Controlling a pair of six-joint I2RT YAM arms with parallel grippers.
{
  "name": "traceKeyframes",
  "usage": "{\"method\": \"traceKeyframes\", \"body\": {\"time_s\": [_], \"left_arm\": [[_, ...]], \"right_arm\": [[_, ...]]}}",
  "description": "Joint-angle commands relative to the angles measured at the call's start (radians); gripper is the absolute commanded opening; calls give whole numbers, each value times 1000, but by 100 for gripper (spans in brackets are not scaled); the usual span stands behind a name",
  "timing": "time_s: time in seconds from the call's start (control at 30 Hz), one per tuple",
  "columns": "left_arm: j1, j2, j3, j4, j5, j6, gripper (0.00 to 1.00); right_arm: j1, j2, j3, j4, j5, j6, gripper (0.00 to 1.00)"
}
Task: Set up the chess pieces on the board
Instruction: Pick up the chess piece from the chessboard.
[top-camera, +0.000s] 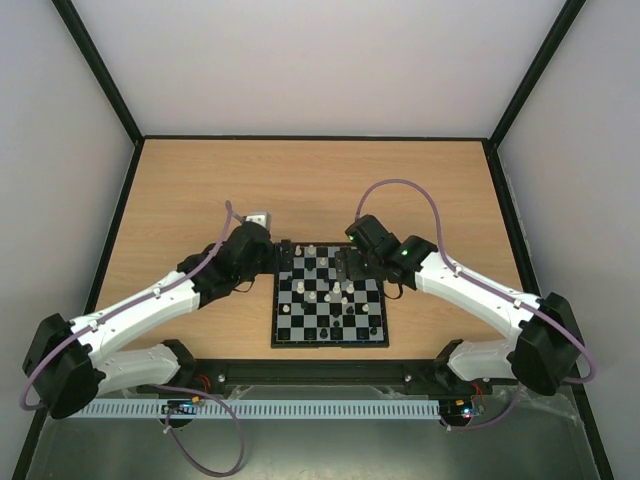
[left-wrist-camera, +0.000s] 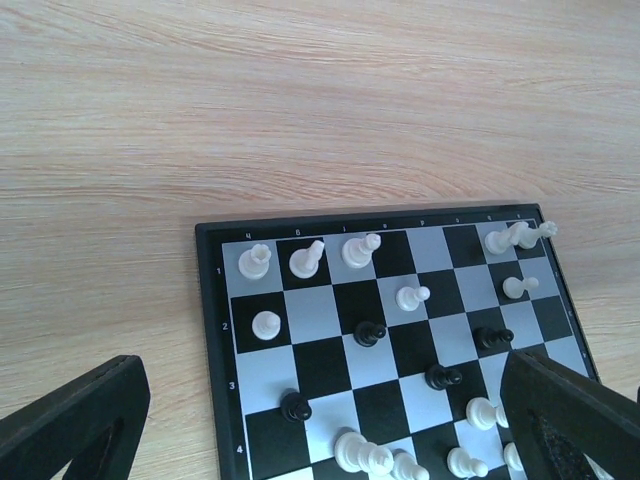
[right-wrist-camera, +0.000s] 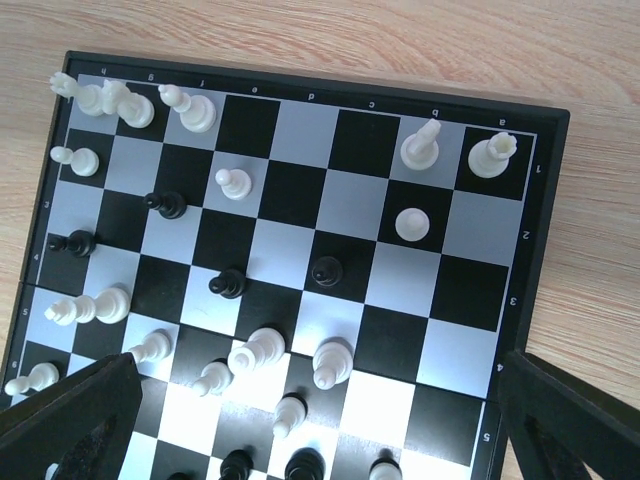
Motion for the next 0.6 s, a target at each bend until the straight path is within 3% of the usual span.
{"method": "traceKeyframes", "body": {"time_s": [0.0, 0.13, 0.3, 0.47, 0.57], "left_arm": [[5, -48, 5, 7, -31, 14, 99], [6, -136, -37, 10, -50, 3, 99], [5, -248, -73, -13, -98, -18, 99], [12, -248, -10, -120, -87, -24, 99], [12, -287, -31, -112, -75, -24, 99]], "right_arm": [[-4, -54, -4, -14, 6, 28, 99], [-3, -79, 10, -31, 8, 66, 99], [-4, -115, -24, 44, -98, 16, 99], [-4, -155, -31, 106, -120, -11, 98], [-4, -137, 18, 46, -85, -7, 99]]}}
